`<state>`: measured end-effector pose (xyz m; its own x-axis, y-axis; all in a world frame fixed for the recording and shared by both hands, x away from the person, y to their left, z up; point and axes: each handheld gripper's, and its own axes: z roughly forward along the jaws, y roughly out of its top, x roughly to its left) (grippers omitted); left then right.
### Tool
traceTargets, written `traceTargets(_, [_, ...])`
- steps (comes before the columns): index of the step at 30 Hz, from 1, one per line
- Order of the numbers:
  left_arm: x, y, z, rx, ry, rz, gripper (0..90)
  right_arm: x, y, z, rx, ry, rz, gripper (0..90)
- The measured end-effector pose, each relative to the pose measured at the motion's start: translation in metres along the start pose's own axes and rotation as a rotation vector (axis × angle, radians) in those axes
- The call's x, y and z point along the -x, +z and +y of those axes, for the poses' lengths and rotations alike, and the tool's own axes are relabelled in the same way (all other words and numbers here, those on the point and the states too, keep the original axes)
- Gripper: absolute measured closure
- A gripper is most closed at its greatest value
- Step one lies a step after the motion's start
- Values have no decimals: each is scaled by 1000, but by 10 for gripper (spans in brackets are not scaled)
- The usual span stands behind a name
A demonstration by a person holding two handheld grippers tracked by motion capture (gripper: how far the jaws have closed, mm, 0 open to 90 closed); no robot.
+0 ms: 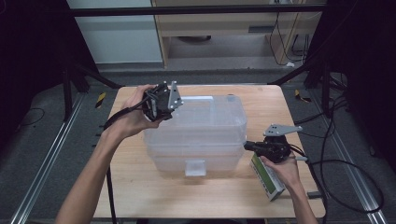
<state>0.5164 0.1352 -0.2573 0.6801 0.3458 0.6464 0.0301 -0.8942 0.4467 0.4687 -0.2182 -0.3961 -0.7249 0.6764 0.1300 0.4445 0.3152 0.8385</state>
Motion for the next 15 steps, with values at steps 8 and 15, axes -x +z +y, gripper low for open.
traceTargets(8, [-9, -13, -37, 55, -168, 46, 606, 0, 0, 1, -1, -2, 1, 900])
traceTargets(15, [-12, -20, -57, 58, -258, 79, 674, 0, 0, 1, -2, 0, 2, 900])
